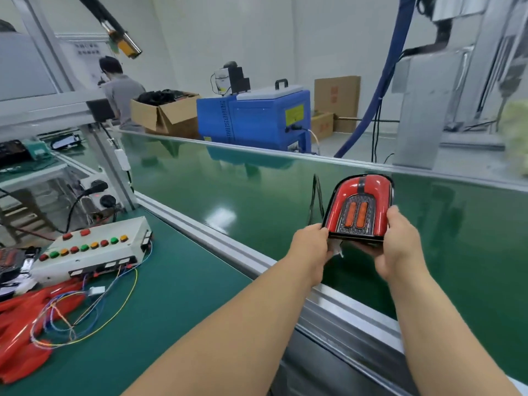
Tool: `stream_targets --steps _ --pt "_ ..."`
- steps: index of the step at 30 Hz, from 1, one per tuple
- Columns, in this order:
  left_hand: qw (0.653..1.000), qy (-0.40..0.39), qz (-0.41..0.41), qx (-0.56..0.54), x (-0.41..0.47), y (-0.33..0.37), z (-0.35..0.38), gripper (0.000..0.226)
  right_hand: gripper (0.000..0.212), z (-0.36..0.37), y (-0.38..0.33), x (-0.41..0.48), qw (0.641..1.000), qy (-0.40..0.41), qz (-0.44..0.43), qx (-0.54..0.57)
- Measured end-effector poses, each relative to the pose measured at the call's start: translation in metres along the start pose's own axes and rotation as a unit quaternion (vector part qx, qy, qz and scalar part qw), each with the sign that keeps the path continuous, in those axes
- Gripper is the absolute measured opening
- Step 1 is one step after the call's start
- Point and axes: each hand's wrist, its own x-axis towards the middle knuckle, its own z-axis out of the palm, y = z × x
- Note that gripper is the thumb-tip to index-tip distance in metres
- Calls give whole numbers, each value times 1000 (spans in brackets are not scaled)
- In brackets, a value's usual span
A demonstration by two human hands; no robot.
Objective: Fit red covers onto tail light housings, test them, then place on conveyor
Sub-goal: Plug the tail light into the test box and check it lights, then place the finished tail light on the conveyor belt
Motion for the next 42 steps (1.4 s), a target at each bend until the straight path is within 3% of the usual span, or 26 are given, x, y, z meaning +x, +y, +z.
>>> stream_targets --steps 8,13,23,27,29,31,36,38,42 --pt "987 15 25 156 4 -2 8 32 31 -6 8 13 992 94 69 -41" --pt "966 0 38 257 -2 0 10 50 31 -9 12 14 974 168 -13 -151" --pt "960 6 43 278 -10 1 -1 61 58 -10 13 18 961 191 -26 -197" --pt "972 35 48 229 -20 -3 -21 58 63 -11 8 9 939 231 -130 -218" --pt "979 58 58 188 -27 -5 -35 36 66 -11 6 0 922 242 -209 -221" --pt "984 90 71 137 -38 -4 -51 15 66 -7 5 -8 909 225 -280 -212" --pt "985 139 101 19 -79 -3 -99 16 41 24 1 -33 849 118 -473 -207" --pt "981 158 111 -3 -103 -7 -124 19 33 42 3 -50 868 61 -462 -172" --pt "962 237 121 -60 -148 -22 -177 22 34 93 30 -106 909 -130 -373 -136"
